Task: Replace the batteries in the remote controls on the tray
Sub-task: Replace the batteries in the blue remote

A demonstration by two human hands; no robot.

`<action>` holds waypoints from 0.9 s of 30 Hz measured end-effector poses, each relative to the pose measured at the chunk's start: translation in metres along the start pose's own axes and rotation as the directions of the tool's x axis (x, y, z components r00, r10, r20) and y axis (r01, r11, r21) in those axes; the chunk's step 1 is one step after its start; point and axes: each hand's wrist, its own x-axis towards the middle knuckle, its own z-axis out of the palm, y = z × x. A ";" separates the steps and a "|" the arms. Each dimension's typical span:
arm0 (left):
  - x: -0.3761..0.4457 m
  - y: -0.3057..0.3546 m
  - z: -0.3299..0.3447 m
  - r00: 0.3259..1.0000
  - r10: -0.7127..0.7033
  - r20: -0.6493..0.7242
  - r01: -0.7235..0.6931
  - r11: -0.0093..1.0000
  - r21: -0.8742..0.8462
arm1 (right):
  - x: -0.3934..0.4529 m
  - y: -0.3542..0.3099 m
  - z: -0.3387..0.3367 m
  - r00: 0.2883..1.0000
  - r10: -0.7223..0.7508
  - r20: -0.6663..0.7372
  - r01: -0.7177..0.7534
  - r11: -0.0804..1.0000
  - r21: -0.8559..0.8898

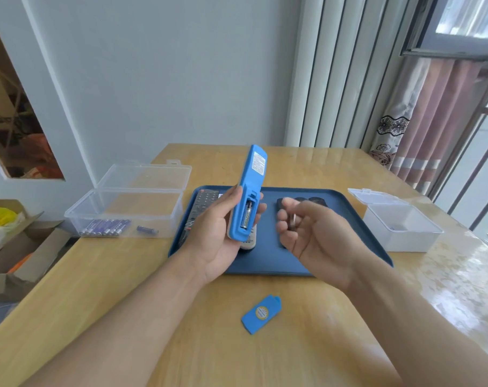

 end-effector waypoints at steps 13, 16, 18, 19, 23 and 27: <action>-0.004 -0.003 0.002 0.988 -0.141 0.056 0.135 0.986 0.099 | 0.009 0.024 -0.011 0.641 -0.554 0.531 0.516 -0.202 -0.833; -0.005 -0.003 0.003 0.990 -0.122 0.064 0.116 0.989 0.090 | 0.010 0.024 -0.008 0.558 -0.572 0.602 0.535 -0.307 -0.787; -0.006 -0.004 0.003 0.990 -0.115 0.080 0.109 0.991 0.080 | 0.012 0.023 -0.008 0.503 -0.570 0.650 0.536 -0.384 -0.752; -0.006 -0.003 0.003 0.990 -0.112 0.081 0.106 0.992 0.072 | 0.013 0.023 -0.009 0.497 -0.561 0.662 0.537 -0.400 -0.742; -0.007 -0.002 0.004 0.992 -0.102 0.069 0.099 0.994 0.047 | 0.017 0.024 -0.013 0.484 -0.536 0.692 0.530 -0.449 -0.719; -0.008 -0.001 0.004 0.993 -0.103 0.064 0.102 0.995 0.023 | 0.020 0.024 -0.013 0.445 -0.521 0.728 0.516 -0.515 -0.684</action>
